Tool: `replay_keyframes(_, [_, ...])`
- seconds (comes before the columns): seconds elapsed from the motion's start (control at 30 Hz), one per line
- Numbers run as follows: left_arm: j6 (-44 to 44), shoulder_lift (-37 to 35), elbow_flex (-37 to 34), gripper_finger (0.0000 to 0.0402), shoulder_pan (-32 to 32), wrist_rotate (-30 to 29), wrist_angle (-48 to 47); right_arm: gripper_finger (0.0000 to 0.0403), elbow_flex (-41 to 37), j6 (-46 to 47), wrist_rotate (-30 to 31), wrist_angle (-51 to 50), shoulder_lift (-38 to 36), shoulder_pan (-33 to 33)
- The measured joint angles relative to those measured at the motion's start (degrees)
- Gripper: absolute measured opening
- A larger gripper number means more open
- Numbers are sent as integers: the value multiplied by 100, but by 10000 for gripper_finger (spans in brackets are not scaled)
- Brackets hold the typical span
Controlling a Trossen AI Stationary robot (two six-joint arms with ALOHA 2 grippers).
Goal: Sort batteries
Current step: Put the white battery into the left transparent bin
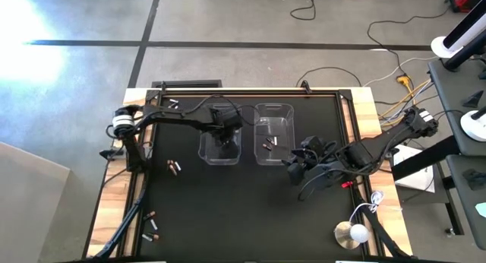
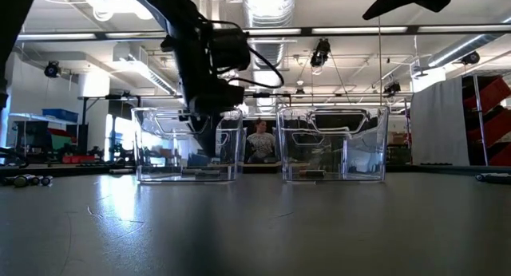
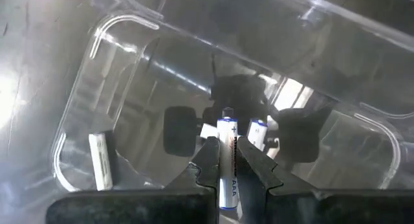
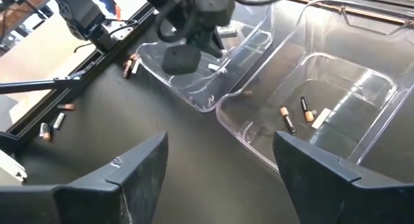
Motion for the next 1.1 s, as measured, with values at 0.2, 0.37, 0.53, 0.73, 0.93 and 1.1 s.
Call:
replay_keyframes(0.2, [157, 316, 61, 10, 74, -4, 65, 279, 33, 43, 13, 0, -2, -47])
replay_keyframes(0.37, [245, 436, 39, 10, 169, -2, 133, 283, 33, 100, 13, 1, -2, -77])
replay_keyframes(0.53, [311, 502, 34, 10, 239, 1, 155, 288, 33, 115, 13, 2, -2, -131])
replay_keyframes(0.73, [401, 557, 32, 18, 243, -2, 150, 295, 33, 119, 16, 22, -2, -205])
replay_keyframes(0.93, [409, 557, 28, 49, 243, 0, 141, 304, 33, -29, 16, 21, -2, -234])
replay_keyframes(1.1, [396, 510, 21, 63, 242, 4, 96, 296, 33, 37, -35, -536, -2, -237])
